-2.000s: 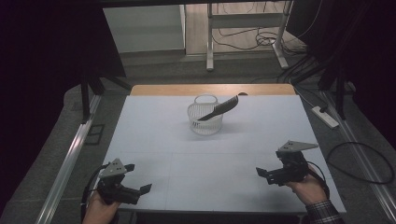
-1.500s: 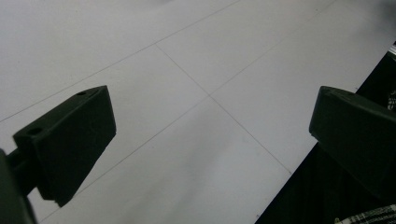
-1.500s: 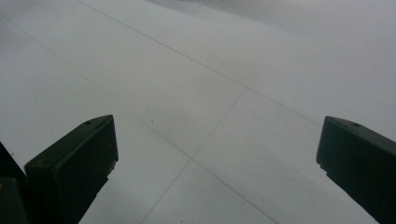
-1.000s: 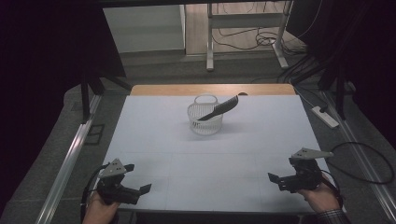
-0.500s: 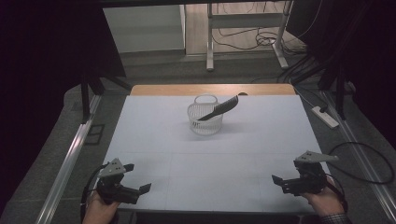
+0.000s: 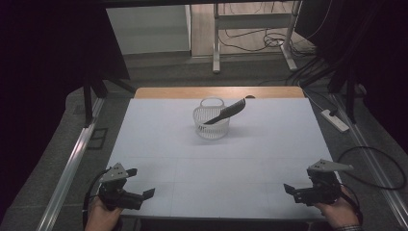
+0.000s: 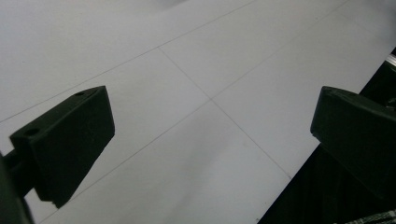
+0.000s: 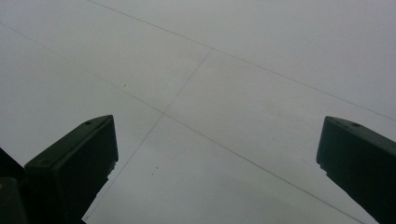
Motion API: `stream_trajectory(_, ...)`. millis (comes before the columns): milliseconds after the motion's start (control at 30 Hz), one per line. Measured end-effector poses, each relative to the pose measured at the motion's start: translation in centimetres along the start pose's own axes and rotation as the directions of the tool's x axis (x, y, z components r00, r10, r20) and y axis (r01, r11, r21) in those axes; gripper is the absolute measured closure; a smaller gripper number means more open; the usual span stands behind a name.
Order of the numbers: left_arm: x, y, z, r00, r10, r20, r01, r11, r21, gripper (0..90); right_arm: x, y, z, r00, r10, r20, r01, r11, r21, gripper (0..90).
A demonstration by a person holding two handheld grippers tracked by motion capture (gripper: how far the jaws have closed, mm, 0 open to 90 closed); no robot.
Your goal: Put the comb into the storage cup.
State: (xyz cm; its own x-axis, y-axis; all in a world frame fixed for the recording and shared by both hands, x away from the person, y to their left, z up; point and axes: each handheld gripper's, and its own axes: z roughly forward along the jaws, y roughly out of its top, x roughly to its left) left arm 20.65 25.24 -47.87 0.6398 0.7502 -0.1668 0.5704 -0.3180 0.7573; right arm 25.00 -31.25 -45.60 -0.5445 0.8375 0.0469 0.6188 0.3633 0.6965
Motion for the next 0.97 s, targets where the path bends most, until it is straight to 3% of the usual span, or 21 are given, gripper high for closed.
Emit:
stream_trajectory(433, 0.1, 0.0, 0.0, 1.0000, -0.005, 0.003, 0.005, 1.0000, 0.000, 0.0, 0.0, -0.5, -0.7, 0.9997, 0.010, 0.024, -0.010, 1.000, 0.004, 0.0)
stream_trajectory(967, 0.1, 0.1, 0.1, 1.0000, -0.004, 0.002, 0.004, 1.0000, 0.004, 0.0, 0.0, -0.9, -1.0, 0.9983, -0.002, 0.058, -0.002, 0.998, 0.062, 0.0)
